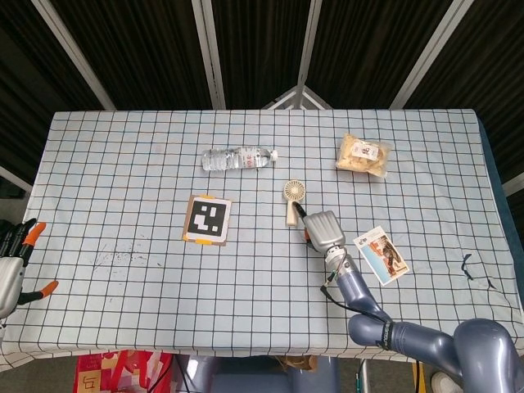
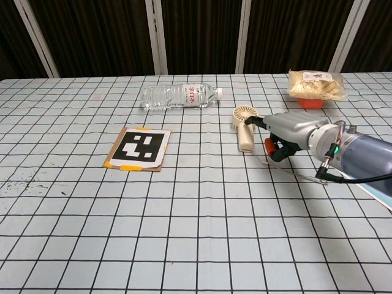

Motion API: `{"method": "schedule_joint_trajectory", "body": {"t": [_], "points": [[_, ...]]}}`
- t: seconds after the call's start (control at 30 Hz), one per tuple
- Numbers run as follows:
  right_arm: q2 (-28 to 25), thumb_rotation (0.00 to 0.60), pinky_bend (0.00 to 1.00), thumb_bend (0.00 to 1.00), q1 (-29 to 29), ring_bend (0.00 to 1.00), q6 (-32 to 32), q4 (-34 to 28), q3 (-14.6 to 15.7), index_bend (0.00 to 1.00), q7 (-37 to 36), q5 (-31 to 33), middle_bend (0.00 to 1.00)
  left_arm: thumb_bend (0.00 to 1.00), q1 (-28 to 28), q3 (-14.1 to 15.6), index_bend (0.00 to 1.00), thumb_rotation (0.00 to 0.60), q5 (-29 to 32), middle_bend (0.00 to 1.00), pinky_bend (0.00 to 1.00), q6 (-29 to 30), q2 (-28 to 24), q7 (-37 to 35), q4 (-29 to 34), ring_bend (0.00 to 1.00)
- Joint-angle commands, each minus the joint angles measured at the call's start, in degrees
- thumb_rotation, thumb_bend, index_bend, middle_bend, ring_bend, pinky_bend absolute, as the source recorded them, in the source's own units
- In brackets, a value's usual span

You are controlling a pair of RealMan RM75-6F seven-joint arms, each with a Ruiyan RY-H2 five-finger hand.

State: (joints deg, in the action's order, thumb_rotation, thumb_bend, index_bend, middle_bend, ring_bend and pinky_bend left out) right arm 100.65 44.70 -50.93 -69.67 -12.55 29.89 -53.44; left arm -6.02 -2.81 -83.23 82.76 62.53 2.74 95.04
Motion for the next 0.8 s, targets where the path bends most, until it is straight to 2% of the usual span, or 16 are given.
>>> {"method": "schedule_joint_trajectory", "body": {"t": [0.03,0.8], "points": [[0.18,0.600,0.85,0.82,0.03,0.87,-0.01,0.25,0.20,0.00,0.02,0.14,0.81,0.09,-0.01,0.02,0.00,0.600,-0.02,0.00,0.00,-0.01,-0.01,-0.03,0.01,0.00],[0.95,0.600,0.85,0.85,0.06,0.87,2.01,2.02,2.53,0.00,2.04,3.73,0.81,0.09,-0.08,0.05,0.00,0.600,0.29,0.00,0.00,-0.35,-0.20,-0.73,0.40,0.00]]}}
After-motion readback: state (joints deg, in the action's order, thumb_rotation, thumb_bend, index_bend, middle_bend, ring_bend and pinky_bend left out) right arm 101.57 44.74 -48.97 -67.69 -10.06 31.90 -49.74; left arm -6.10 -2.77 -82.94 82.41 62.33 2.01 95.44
